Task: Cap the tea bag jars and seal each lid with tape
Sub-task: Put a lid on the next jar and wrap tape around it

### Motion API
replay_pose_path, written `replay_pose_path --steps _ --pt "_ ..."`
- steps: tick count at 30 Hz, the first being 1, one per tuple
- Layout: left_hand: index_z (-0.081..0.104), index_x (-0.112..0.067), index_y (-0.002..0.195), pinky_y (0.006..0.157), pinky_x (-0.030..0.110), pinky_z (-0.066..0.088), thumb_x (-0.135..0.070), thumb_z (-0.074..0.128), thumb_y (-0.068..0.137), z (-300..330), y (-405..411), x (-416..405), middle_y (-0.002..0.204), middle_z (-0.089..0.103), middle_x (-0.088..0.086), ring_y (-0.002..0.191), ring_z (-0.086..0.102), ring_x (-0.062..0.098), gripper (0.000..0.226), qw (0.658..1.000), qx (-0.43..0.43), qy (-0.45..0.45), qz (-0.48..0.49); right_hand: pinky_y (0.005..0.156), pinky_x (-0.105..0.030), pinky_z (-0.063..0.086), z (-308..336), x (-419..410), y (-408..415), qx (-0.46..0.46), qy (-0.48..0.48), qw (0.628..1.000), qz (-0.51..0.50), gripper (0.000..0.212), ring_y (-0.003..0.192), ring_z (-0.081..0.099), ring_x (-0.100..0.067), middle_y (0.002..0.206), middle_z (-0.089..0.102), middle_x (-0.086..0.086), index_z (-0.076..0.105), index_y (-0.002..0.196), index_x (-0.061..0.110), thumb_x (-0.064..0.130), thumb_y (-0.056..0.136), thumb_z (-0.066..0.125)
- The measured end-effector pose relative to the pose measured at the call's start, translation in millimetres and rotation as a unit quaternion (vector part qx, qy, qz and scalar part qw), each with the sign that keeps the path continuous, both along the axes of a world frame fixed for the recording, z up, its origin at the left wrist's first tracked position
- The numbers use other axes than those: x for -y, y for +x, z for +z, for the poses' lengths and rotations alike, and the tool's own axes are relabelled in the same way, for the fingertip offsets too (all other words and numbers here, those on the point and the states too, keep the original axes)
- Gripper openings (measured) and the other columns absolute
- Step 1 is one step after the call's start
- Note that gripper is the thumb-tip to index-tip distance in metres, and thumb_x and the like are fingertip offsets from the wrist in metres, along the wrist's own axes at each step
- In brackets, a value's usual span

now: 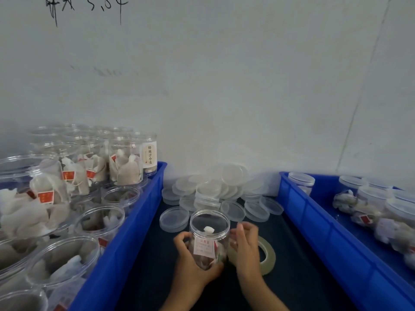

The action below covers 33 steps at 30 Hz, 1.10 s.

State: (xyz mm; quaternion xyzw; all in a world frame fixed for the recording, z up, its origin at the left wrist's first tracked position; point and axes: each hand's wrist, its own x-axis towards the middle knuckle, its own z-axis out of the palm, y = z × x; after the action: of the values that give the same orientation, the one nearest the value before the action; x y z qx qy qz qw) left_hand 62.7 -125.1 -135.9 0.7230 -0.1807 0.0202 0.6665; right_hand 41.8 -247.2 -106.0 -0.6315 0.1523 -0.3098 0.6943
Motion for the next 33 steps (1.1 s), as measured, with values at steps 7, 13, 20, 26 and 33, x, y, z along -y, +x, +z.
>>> replay_pose_path --steps 7,13,20,26,33 --pt "0.032 -0.039 0.119 0.066 0.003 0.047 -0.013 0.087 0.067 1 12 -11 0.119 0.054 -0.011 0.099 0.062 0.002 0.08 1.0 0.002 -0.025 -0.001 0.074 -0.03 0.052 2 67 72 -0.203 -0.303 0.929 -0.063 0.022 0.087 0.056 -0.013 0.109 0.057 -0.004 0.054 0.104 0.02 0.004 0.089 0.058" --pt "0.036 -0.045 0.11 0.06 0.007 0.049 -0.013 0.086 0.068 4 20 -18 0.114 0.054 -0.012 0.089 0.064 -0.004 0.074 0.999 -0.024 -0.04 0.012 0.105 -0.047 0.034 -8 76 101 -0.315 -0.513 0.794 -0.082 0.03 0.123 0.043 -0.028 0.131 0.049 -0.005 0.055 0.121 0.021 0.025 0.091 0.059" --pt "0.034 -0.044 0.112 0.063 0.004 0.047 -0.012 0.085 0.069 4 20 -20 0.113 0.05 -0.016 0.092 0.06 -0.002 0.074 0.999 -0.021 -0.036 0.018 0.101 -0.047 0.032 -10 80 106 -0.322 -0.576 0.743 -0.109 0.021 0.121 0.042 -0.031 0.126 0.051 -0.009 0.06 0.108 0.019 0.031 0.091 0.06" --pt "0.034 -0.039 0.116 0.064 0.006 0.048 -0.011 0.085 0.07 3 18 -20 0.117 0.054 -0.008 0.096 0.061 0.004 0.075 0.999 -0.02 -0.039 0.02 0.092 -0.034 0.042 -7 78 98 -0.227 -0.68 0.683 -0.139 0.023 0.112 0.049 -0.026 0.121 0.052 -0.008 0.049 0.113 0.011 0.011 0.091 0.05" --pt "0.037 -0.04 0.116 0.064 0.007 0.048 -0.012 0.089 0.065 4 16 -18 0.115 0.05 -0.014 0.097 0.06 0.003 0.079 0.999 -0.008 -0.032 0.028 0.069 -0.026 0.045 46 69 53 -0.094 -0.357 0.921 -0.123 0.007 0.08 0.06 -0.021 0.084 0.062 -0.009 0.048 0.092 0.01 0.012 0.095 0.054"
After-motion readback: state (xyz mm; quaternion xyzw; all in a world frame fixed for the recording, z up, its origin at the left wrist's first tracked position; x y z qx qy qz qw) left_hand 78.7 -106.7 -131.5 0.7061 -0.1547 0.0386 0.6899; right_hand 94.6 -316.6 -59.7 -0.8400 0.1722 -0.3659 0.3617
